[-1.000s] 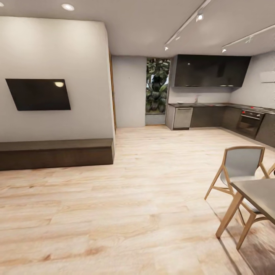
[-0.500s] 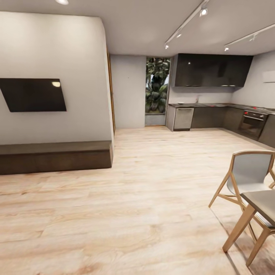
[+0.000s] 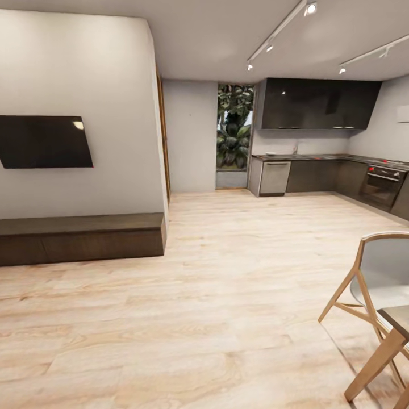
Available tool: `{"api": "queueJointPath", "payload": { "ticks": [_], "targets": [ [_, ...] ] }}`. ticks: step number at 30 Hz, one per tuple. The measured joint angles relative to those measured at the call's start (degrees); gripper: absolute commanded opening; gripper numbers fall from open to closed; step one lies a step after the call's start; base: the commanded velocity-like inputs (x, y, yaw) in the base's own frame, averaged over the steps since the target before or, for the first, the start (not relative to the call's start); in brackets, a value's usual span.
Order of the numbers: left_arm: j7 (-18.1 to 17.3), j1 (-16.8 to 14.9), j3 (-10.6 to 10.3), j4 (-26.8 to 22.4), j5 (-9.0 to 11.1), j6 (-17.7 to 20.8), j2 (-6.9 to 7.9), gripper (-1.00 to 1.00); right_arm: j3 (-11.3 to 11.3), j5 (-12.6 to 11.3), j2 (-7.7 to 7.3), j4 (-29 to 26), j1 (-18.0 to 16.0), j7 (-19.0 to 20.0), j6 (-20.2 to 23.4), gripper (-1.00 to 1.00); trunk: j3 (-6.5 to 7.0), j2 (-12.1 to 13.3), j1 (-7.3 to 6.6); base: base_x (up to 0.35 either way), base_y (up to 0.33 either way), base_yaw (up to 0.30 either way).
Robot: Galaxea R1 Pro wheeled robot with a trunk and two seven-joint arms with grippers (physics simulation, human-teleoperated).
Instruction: In the kitchen, take the Vidalia onion out of the sink, dice it on the chopping board with the paring knife, put the diced onion into the bowl on the countertop, then place both the paring knife and the chopping board into the sink.
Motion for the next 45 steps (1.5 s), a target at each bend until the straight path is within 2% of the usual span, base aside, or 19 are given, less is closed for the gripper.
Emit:
{"api": "queueJointPath", "payload": {
  "ticks": [45],
  "targets": [
    [0.0, 0.0, 0.0, 0.0, 0.0, 0.0, 0.00, 1.00, 0.0, 0.0, 0.00, 0.0, 0.0, 0.0, 0.0, 1.00, 0.00, 0.0, 0.00, 0.317, 0.000, 0.000]
  ]
}}
